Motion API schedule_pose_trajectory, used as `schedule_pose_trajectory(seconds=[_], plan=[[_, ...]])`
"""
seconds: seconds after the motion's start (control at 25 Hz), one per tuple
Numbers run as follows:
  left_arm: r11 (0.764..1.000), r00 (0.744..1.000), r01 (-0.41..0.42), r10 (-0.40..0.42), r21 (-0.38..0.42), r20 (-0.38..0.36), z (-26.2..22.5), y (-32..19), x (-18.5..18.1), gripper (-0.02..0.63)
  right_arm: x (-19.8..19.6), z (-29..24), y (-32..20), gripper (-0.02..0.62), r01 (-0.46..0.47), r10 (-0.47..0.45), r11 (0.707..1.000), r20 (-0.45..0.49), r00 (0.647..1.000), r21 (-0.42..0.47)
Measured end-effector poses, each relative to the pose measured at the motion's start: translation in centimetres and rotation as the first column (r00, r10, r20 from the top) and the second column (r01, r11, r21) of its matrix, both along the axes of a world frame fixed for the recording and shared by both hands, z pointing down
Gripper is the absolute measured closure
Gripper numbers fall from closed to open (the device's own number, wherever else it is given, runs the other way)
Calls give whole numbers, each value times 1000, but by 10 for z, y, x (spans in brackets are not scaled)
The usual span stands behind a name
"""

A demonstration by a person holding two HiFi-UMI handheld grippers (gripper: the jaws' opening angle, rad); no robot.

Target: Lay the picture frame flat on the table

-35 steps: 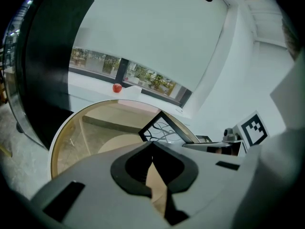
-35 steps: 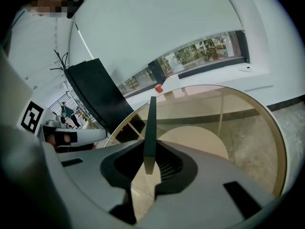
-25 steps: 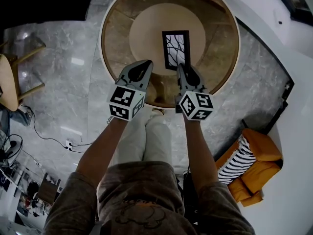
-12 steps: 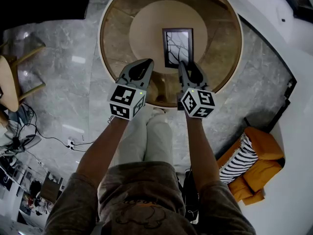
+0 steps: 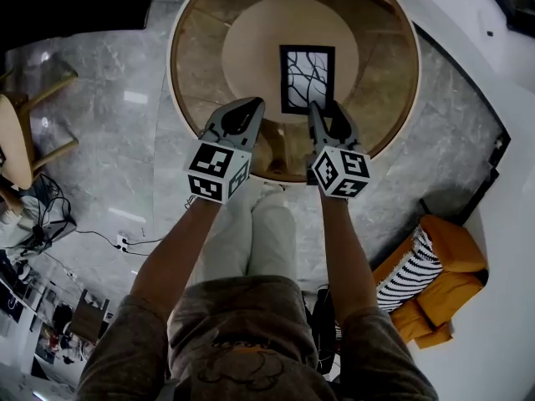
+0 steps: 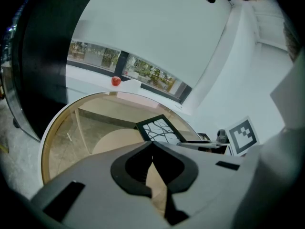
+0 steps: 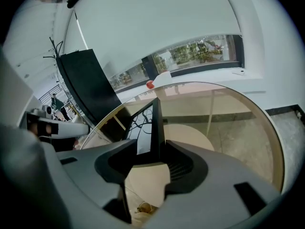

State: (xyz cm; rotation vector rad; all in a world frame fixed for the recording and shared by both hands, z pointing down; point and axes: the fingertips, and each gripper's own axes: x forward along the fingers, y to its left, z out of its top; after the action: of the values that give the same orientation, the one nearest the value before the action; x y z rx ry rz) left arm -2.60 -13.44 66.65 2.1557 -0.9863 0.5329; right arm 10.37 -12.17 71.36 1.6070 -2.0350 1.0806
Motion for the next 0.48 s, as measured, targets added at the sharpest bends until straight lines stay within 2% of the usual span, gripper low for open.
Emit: schedule_pose_trajectory(seconds=[0.48], plan=[[1000,1000,14,-14,-18,-6,4,2,1,589,3,7,1,396,2,-2,1000,-4,1000,-14]])
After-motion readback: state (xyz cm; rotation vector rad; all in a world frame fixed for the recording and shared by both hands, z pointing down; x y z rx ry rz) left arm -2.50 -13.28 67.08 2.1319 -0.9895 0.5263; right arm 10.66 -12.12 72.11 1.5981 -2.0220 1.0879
